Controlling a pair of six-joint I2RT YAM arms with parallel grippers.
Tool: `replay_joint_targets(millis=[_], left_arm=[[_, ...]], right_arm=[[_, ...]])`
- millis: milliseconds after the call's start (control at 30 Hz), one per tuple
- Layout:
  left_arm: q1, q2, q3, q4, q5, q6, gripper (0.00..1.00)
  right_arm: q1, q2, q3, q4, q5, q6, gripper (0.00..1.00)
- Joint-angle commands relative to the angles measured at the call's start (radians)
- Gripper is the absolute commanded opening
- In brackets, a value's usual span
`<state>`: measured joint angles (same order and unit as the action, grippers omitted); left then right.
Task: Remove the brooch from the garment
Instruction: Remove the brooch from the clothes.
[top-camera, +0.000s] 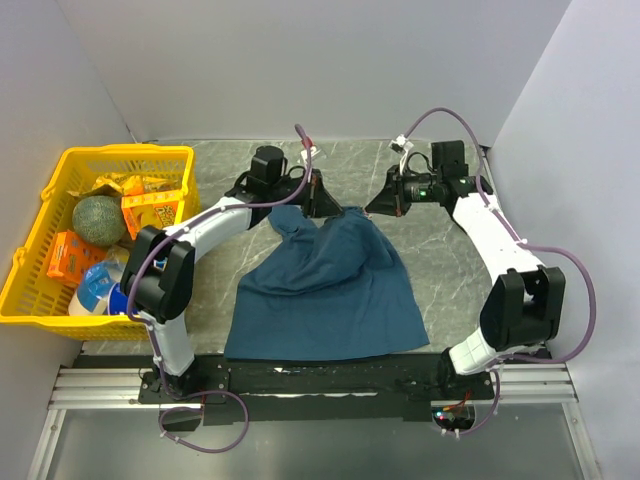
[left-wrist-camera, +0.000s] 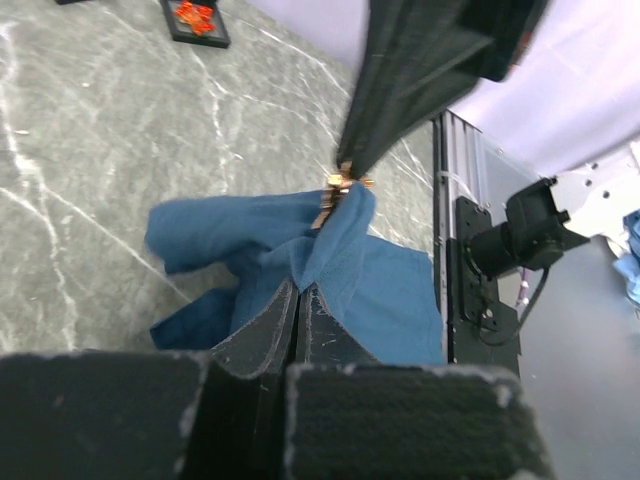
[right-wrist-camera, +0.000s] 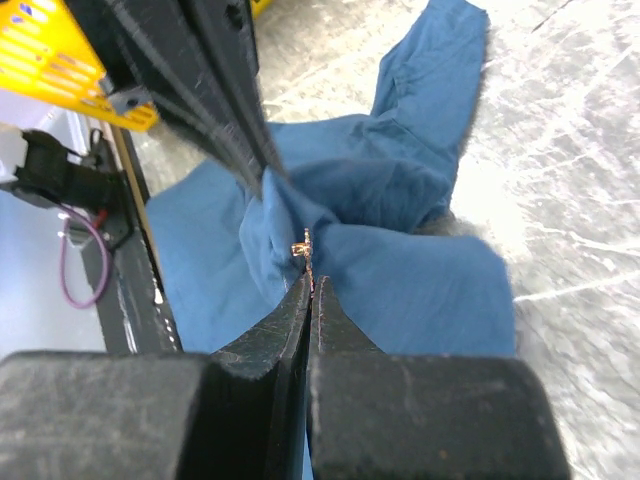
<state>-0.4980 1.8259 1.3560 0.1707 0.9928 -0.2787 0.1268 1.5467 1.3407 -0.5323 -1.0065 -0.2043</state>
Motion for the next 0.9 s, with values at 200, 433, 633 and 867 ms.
replay_joint_targets(millis=[200,433,633,867], left_arm=[[0.032,-0.07,-0.005,0.033,-0.062,0.01,0.01],[0.055,-0.074,0.002,0.007,-0.129,0.027,0.01],[0.058,-0.073,0.011,-0.033,-0.21,0.042,0.13],[0.059,-0.1,0.011,0.046,-0.07,-0.034,0.6]], right_arm=[[0.008,-0.1,0.044,-0.13,0.043,-0.132,0.0],[0.001,-0.12,0.046,-0.178,0.043,-0.153,0.0],[-0.032,-0.129,0.044,-0.15,-0.128,-0.101,0.0],[-0.11,-0.119,-0.07,0.312,-0.429,0.403,0.0]])
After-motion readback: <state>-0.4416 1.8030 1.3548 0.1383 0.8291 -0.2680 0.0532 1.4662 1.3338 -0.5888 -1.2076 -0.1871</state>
